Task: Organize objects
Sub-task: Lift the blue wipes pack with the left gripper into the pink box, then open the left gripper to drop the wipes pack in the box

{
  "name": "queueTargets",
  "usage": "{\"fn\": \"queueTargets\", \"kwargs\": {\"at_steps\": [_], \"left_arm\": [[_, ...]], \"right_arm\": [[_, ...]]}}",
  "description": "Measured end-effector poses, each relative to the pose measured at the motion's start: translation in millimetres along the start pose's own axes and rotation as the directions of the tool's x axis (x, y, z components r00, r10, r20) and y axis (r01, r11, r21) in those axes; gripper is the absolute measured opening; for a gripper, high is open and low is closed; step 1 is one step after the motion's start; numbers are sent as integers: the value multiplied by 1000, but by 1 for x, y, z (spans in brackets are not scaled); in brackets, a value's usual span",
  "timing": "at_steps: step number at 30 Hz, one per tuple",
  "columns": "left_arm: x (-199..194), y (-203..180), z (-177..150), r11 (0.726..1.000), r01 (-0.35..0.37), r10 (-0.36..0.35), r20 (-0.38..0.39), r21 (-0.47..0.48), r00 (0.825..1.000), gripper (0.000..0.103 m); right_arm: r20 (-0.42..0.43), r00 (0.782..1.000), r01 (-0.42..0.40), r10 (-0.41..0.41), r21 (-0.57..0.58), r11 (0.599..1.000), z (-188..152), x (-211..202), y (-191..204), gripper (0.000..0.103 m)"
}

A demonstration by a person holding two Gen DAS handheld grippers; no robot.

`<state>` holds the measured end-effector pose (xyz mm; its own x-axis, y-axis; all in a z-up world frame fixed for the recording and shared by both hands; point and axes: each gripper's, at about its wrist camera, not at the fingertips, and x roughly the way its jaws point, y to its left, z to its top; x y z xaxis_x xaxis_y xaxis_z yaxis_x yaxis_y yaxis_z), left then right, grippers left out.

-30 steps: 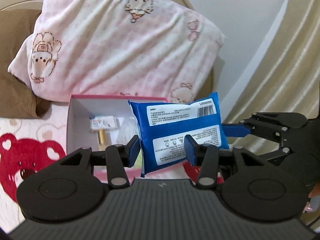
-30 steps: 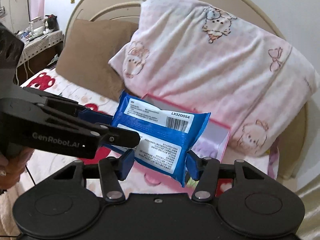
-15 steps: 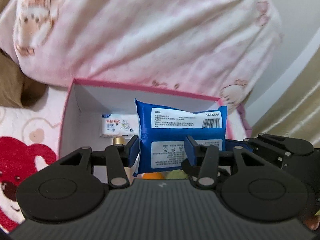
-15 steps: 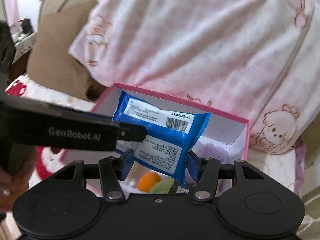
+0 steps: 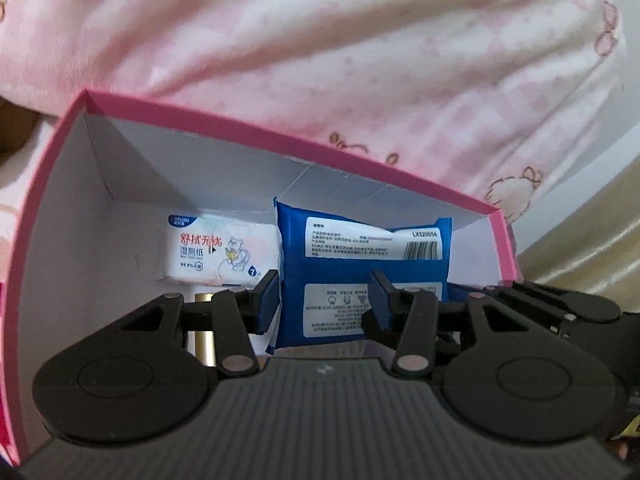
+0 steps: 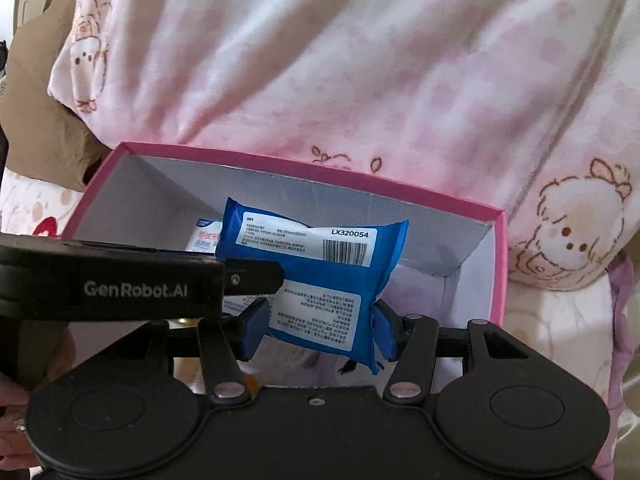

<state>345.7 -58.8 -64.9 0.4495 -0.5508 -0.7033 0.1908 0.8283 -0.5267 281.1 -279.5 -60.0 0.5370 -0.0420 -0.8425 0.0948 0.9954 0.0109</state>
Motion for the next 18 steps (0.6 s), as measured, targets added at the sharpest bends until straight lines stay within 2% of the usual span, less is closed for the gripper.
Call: {"fn": "queueTargets", "kwargs": {"at_steps": [3, 6, 8, 11, 15, 18], "left_arm": [[9, 1, 0, 1000, -12, 12, -7, 9, 1000, 45], [11, -5, 0, 997, -51, 52, -12, 49, 999, 46], [5, -14, -2, 987, -114, 113, 16, 116, 994, 52], [-10, -23, -4, 978, -138, 134, 32, 157, 990, 61], [-39, -36, -8, 956, -214, 212, 32, 199, 977, 65], [-62, -46, -13, 939, -264, 264, 29, 222, 964, 71]], "right_arm": [[-7, 999, 47, -47, -49, 998, 1, 11, 2, 55], [-9, 998, 55, -56, -71, 996, -2, 15, 2, 56], [4, 996, 88, -88, -112, 990, -6, 11, 4, 58], [50, 990, 136, -129, -164, 977, -16, -3, 11, 63], [95, 993, 84, -70, -147, 986, -30, -33, 11, 63], [136, 991, 30, -15, -113, 993, -37, -61, 13, 64]]}}
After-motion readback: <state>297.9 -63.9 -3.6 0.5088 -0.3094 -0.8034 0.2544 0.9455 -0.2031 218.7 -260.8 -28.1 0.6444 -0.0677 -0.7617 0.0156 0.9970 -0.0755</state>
